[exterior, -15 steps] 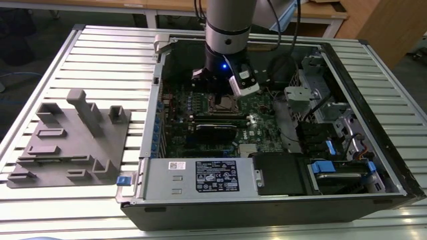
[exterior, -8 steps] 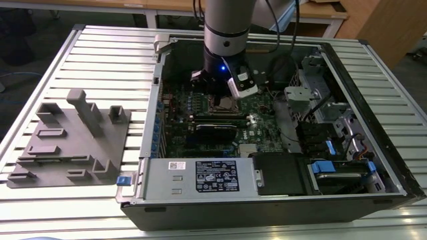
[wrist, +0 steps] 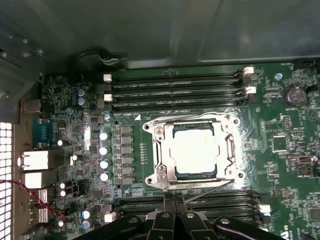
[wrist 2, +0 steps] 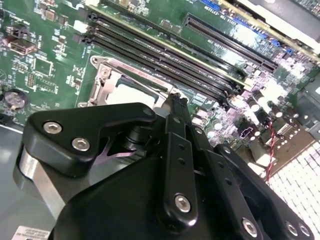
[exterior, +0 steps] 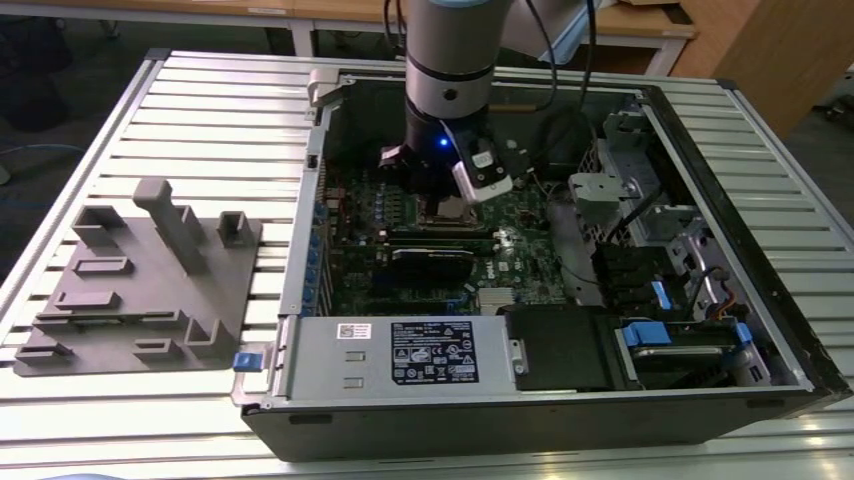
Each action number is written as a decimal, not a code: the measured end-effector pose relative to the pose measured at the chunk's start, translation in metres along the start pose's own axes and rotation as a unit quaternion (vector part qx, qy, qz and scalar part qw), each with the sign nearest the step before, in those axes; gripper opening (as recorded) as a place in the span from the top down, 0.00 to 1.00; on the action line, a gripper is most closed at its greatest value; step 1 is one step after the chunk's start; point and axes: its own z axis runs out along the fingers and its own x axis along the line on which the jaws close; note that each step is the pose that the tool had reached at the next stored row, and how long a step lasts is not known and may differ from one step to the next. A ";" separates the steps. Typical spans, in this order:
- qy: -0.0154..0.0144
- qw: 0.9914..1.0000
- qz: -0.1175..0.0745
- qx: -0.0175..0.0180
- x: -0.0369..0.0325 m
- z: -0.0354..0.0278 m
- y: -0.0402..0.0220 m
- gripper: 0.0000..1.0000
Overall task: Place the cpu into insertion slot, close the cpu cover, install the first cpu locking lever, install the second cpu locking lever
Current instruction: 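Install the second cpu locking lever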
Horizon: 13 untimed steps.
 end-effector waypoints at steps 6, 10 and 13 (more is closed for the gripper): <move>-0.001 1.000 0.001 0.000 0.0089 0.0064 -0.0023 0.89; -0.001 1.000 0.001 0.000 0.0105 0.0136 -0.0034 0.89; -0.001 1.000 0.002 0.000 0.0126 0.0181 -0.0042 0.89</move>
